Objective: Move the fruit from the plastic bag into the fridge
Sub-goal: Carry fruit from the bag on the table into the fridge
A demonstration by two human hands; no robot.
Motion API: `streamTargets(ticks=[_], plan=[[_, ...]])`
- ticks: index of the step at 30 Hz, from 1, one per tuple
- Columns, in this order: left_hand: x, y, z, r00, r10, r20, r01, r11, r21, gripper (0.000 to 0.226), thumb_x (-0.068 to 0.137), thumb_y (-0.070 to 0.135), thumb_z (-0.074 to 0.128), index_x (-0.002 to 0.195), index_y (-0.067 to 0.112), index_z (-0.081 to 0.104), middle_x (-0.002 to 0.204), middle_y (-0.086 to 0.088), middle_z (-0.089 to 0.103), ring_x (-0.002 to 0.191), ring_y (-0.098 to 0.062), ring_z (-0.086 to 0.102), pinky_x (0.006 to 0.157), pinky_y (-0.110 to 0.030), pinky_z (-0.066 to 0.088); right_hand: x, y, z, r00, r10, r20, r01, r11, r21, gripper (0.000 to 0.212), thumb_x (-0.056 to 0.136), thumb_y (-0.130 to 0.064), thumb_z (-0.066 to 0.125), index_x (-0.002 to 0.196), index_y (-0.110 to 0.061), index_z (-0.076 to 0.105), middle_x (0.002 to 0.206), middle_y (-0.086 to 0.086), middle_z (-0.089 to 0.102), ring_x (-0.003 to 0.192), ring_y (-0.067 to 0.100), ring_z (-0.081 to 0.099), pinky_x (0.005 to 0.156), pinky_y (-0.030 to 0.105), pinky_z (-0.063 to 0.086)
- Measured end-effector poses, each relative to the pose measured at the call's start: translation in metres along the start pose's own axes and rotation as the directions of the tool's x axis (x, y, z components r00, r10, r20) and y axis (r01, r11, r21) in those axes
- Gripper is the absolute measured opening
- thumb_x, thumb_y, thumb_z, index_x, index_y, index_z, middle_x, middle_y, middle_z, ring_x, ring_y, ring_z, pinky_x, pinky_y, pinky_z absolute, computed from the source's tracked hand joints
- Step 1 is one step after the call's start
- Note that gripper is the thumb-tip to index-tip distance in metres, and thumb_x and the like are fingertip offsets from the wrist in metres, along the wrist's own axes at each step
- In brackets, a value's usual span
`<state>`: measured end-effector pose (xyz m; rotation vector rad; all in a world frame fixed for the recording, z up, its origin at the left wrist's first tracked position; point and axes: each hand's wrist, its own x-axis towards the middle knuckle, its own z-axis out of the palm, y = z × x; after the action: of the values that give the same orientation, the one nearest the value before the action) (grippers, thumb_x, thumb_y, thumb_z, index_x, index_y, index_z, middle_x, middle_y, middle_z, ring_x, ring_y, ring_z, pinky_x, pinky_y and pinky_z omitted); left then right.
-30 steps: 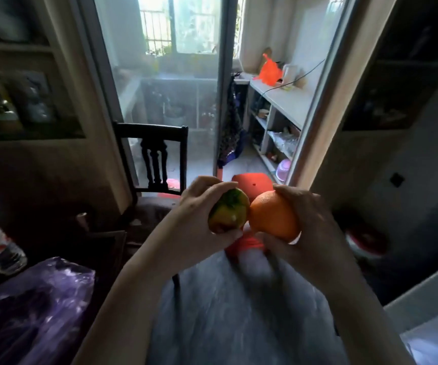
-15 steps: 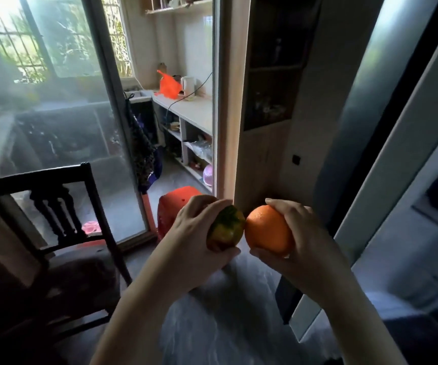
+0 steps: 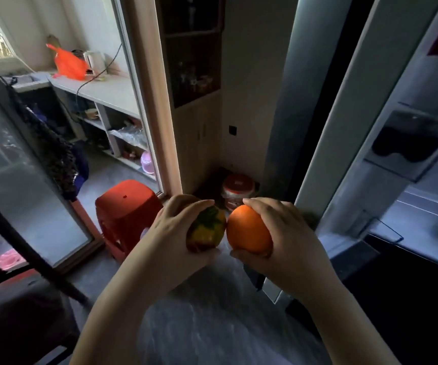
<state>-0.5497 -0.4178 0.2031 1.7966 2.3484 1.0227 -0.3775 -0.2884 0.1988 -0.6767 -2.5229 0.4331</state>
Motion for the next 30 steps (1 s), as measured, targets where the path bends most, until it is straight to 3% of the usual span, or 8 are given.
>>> streamTargets(ticks=[6,10,13,19,23,27,30], plan=[[-0.005,0.029,-0.002,0.999,0.017,0.027,-0.017,1.000,-0.006,0.078,0.060,0.058,0.067,0.133,0.039,0.046,0.128,0.012,0.040,0.116,-0.011,0.044,0.093,-0.025,0.042,-0.021,0.008,-0.024,1.000,-0.014,-0.017,0.014,1.000,-0.002,0.089,0.065,-0.082,0.047,0.139,-0.035,0.032,0.140,-0.013,0.042,0.118,0.004,0.035,0.089,0.025,0.034],[-0.010,0.069,0.010,0.998,0.045,0.048,-0.047,0.998,0.038,0.077,0.058,0.064,0.057,0.131,0.041,0.046,0.127,0.017,0.039,0.115,-0.009,0.043,0.093,-0.028,0.043,-0.045,0.024,-0.055,0.997,-0.055,0.058,0.058,0.997,-0.056,0.091,0.068,-0.079,0.054,0.142,-0.033,0.028,0.144,-0.014,0.037,0.123,0.006,0.034,0.090,0.022,0.030],[-0.015,0.107,0.023,0.996,0.041,0.077,-0.046,0.997,0.063,0.079,0.056,0.069,0.053,0.130,0.046,0.043,0.127,0.020,0.037,0.114,-0.007,0.043,0.092,-0.031,0.045,-0.073,0.044,-0.079,0.994,-0.101,0.034,0.105,0.988,-0.115,0.085,0.069,-0.075,0.054,0.139,-0.030,0.033,0.138,-0.010,0.046,0.120,0.011,0.041,0.086,0.023,0.033],[-0.012,0.197,0.072,0.989,0.103,0.103,-0.106,0.994,0.019,0.079,0.061,0.060,0.065,0.133,0.035,0.045,0.129,0.012,0.035,0.115,-0.011,0.044,0.095,-0.029,0.043,-0.133,0.101,-0.143,0.996,-0.048,-0.069,0.038,0.989,-0.146,0.083,0.068,-0.075,0.054,0.136,-0.033,0.032,0.136,-0.012,0.046,0.120,0.012,0.042,0.089,0.026,0.038],[-0.003,0.260,0.115,0.976,0.187,0.115,-0.186,0.982,-0.019,0.078,0.065,0.055,0.064,0.136,0.036,0.040,0.128,0.016,0.030,0.115,-0.004,0.037,0.094,-0.018,0.034,-0.179,0.145,-0.184,0.990,0.029,-0.135,-0.051,0.985,-0.165,0.083,0.067,-0.076,0.054,0.135,-0.031,0.037,0.135,-0.009,0.047,0.120,0.016,0.046,0.092,0.031,0.043],[0.008,0.322,0.164,0.942,0.277,0.187,-0.260,0.959,-0.113,0.074,0.071,0.047,0.074,0.136,0.038,0.039,0.123,0.019,0.029,0.112,-0.002,0.037,0.099,-0.024,0.037,-0.230,0.184,-0.227,0.969,0.087,-0.229,-0.138,0.967,-0.215,0.079,0.067,-0.072,0.053,0.131,-0.026,0.045,0.128,-0.008,0.053,0.112,0.013,0.047,0.090,0.022,0.037],[0.020,0.367,0.200,0.907,0.364,0.211,-0.326,0.925,-0.196,0.075,0.064,0.049,0.070,0.133,0.035,0.045,0.123,0.018,0.033,0.114,-0.004,0.041,0.100,-0.025,0.036,-0.269,0.212,-0.259,0.945,0.168,-0.281,-0.237,0.944,-0.230,0.081,0.069,-0.073,0.054,0.133,-0.026,0.043,0.131,-0.008,0.051,0.116,0.011,0.045,0.094,0.023,0.037]])
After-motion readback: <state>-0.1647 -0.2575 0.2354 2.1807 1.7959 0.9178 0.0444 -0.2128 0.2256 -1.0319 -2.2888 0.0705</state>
